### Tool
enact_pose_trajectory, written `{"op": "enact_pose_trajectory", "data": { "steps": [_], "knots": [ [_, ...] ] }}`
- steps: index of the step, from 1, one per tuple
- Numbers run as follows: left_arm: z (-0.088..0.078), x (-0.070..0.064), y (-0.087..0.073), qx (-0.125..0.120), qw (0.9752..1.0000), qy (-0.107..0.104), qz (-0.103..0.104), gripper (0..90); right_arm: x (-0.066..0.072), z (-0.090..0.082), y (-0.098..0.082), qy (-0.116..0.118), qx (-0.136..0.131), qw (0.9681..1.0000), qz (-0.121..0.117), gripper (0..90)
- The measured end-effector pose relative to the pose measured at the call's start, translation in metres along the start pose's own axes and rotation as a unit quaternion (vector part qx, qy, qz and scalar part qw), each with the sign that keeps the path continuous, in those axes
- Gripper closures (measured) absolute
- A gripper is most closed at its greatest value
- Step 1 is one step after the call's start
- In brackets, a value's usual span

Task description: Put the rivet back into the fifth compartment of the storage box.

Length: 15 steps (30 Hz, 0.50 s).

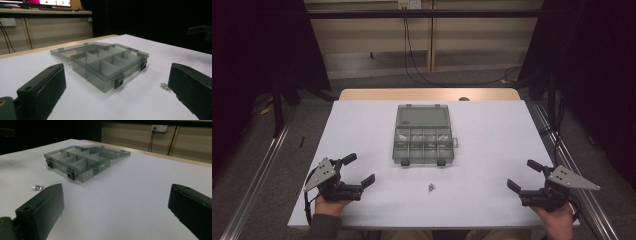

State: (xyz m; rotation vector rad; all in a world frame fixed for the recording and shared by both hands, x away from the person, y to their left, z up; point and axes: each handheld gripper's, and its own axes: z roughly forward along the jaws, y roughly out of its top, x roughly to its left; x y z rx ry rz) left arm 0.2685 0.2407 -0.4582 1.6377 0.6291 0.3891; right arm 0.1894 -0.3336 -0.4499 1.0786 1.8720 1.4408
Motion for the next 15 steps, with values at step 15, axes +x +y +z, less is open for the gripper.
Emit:
{"op": "enact_pose_trajectory", "data": {
  "steps": [15],
  "knots": [
    [0.027,-0.014,0.007,0.020,0.9997,-0.017,-0.002,0.5,0.005,0.000,-0.001,0.006,-0.005,0.9999,-0.011,0.7]
  ]
}}
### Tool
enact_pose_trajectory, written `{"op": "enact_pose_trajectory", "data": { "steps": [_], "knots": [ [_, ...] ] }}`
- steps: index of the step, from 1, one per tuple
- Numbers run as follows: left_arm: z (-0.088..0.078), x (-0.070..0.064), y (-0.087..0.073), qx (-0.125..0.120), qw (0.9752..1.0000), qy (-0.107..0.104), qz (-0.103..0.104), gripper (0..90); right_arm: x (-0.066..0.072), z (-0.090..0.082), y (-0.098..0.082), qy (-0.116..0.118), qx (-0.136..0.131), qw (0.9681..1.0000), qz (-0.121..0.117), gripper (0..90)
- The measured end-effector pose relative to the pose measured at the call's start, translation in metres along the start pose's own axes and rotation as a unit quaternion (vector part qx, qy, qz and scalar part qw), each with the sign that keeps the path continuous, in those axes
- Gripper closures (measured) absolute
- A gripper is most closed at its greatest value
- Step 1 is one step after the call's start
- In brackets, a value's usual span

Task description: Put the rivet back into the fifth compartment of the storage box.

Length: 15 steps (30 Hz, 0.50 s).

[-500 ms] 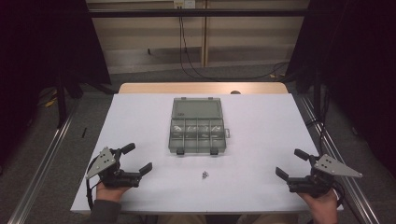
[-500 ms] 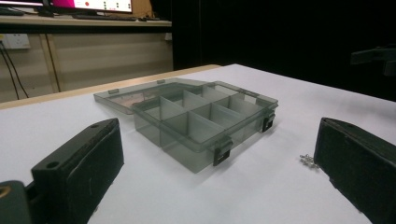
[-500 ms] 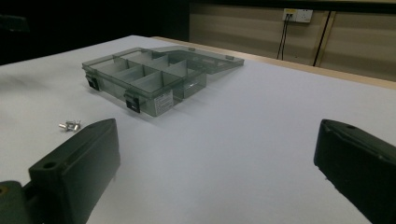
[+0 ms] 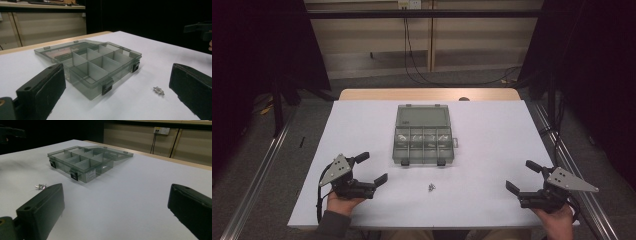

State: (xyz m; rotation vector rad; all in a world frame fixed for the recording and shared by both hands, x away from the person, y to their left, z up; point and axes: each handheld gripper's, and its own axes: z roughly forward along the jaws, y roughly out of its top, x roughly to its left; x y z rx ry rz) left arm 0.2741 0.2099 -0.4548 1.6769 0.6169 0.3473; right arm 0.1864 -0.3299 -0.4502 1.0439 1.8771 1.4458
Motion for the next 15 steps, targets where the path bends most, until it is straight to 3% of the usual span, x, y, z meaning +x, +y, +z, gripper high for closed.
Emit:
{"op": "enact_pose_trajectory", "data": {
  "steps": [15],
  "knots": [
    [0.043,-0.023,0.001,0.047,0.9984,-0.031,0.009,1.9,0.001,0.000,0.000,0.002,0.004,1.0000,-0.002,1.3]
  ]
}}
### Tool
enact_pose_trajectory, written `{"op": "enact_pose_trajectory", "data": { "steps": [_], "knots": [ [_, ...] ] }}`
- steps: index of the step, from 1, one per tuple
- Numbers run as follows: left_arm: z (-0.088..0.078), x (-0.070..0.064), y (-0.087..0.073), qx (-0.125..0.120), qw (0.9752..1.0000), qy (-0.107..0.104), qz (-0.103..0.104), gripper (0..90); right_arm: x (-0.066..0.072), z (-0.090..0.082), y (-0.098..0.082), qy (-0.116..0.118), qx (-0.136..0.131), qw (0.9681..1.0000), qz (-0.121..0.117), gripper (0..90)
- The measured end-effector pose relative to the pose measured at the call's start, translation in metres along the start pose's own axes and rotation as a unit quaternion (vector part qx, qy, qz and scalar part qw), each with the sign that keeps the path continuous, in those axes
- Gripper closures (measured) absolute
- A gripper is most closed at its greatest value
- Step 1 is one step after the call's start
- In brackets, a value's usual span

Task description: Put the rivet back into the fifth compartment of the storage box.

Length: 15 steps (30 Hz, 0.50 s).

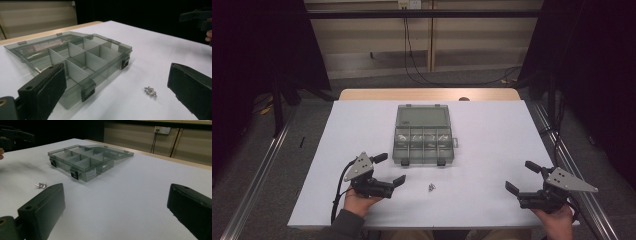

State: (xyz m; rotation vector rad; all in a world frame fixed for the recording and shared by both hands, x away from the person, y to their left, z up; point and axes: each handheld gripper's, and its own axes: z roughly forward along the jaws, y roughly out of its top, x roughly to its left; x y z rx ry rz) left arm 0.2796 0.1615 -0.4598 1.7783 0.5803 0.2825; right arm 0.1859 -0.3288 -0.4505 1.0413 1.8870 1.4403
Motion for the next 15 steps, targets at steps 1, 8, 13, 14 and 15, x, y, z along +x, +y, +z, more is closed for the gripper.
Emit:
{"op": "enact_pose_trajectory", "data": {
  "steps": [1,8,13,14,15],
  "knots": [
    [0.004,-0.002,0.000,0.003,1.0000,-0.004,0.001,2.3,0.000,0.000,0.000,0.000,-0.001,1.0000,-0.002,1.3],
    [0.027,-0.013,0.000,0.032,0.9992,-0.023,0.010,3.8,0.001,0.001,0.000,0.001,0.003,1.0000,-0.005,1.5],
    [0.039,-0.019,0.000,0.061,0.9974,-0.027,0.028,5.9,0.001,0.001,0.000,0.000,0.002,1.0000,-0.005,1.3],
    [0.042,-0.020,-0.001,0.064,0.9972,-0.028,0.028,7.4,0.001,0.001,0.000,-0.001,0.002,1.0000,-0.004,1.4],
    [0.044,-0.022,-0.001,0.067,0.9968,-0.032,0.029,7.4,0.001,0.001,0.000,-0.001,0.002,1.0000,-0.004,1.4]
  ]
}}
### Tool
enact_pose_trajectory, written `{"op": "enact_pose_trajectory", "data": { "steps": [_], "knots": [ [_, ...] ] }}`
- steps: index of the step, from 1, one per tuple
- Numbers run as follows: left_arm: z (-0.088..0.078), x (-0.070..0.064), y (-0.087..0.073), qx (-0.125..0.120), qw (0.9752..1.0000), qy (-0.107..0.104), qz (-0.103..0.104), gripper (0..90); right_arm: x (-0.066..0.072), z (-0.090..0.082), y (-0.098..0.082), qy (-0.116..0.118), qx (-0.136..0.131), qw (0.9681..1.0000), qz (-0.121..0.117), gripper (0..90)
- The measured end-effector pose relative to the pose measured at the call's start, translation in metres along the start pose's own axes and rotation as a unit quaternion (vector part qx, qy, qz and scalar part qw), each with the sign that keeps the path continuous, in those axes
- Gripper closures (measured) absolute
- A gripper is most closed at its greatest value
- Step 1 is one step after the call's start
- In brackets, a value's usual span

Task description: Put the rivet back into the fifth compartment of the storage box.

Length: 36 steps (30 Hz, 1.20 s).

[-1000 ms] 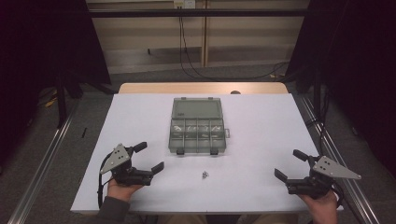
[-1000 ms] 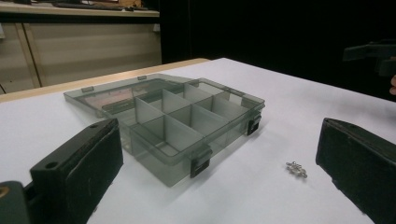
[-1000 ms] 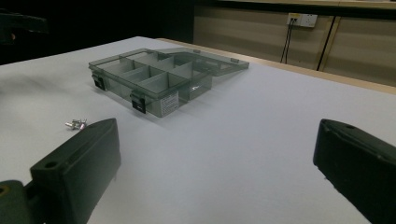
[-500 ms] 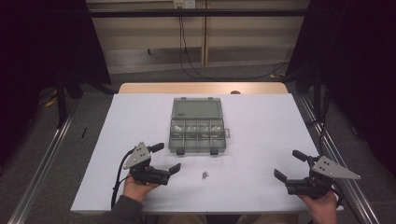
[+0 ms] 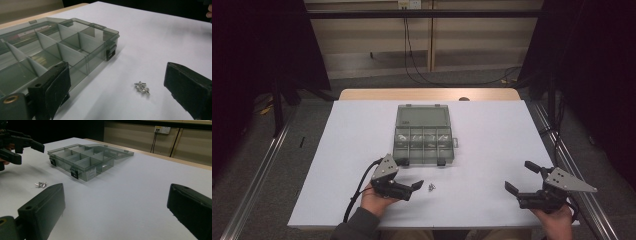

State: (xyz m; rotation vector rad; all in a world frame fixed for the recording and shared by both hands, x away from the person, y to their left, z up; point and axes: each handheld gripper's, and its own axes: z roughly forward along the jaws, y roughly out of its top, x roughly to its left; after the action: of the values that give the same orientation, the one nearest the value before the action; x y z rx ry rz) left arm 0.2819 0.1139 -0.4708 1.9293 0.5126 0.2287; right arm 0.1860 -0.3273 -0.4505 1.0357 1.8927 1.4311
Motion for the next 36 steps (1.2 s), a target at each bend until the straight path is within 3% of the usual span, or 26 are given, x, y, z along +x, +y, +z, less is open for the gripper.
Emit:
{"op": "enact_pose_trajectory", "data": {
  "steps": [4,10,11,12,13,17,18,20,23,35,36],
  "knots": [
    [0.008,-0.005,0.002,0.018,0.9997,-0.016,0.009,12.5,0.000,-0.001,0.000,-0.001,0.001,1.0000,0.000,1.4],
    [0.020,-0.012,0.003,0.054,0.9981,-0.022,0.020,23.7,0.000,0.000,0.000,-0.003,0.002,1.0000,0.002,1.4],
    [0.021,-0.013,0.003,0.060,0.9978,-0.023,0.020,32.9,0.000,0.000,0.000,-0.003,0.003,1.0000,0.001,1.4],
    [0.022,-0.015,0.003,0.063,0.9975,-0.025,0.019,32.9,0.000,0.000,0.000,-0.003,0.003,1.0000,0.001,1.4],
    [0.024,-0.016,0.004,0.072,0.9970,-0.022,0.020,40.4,0.000,0.000,0.000,-0.003,0.003,1.0000,0.001,1.4],
    [0.028,-0.017,0.005,0.097,0.9948,-0.031,0.000,50.0,-0.001,0.000,0.000,-0.002,0.003,1.0000,0.000,1.4],
    [0.029,-0.017,0.005,0.101,0.9943,-0.031,-0.001,57.6,0.000,0.000,0.000,-0.002,0.004,1.0000,0.002,1.4],
    [0.031,-0.019,0.005,0.120,0.9925,-0.025,-0.001,59.3,0.000,0.000,0.000,-0.002,0.004,1.0000,0.001,1.4],
    [0.034,-0.020,0.005,0.130,0.9909,-0.032,-0.010,69.7,0.000,0.000,0.000,-0.001,0.003,1.0000,0.000,1.5],
    [0.040,-0.022,0.005,0.149,0.9879,-0.036,-0.024,78.5,0.000,0.000,0.000,0.000,0.005,1.0000,-0.001,1.5],
    [0.040,-0.021,0.005,0.158,0.9864,-0.036,-0.024,79.4,0.000,0.000,0.000,0.000,0.006,1.0000,-0.002,1.5]
  ]
}}
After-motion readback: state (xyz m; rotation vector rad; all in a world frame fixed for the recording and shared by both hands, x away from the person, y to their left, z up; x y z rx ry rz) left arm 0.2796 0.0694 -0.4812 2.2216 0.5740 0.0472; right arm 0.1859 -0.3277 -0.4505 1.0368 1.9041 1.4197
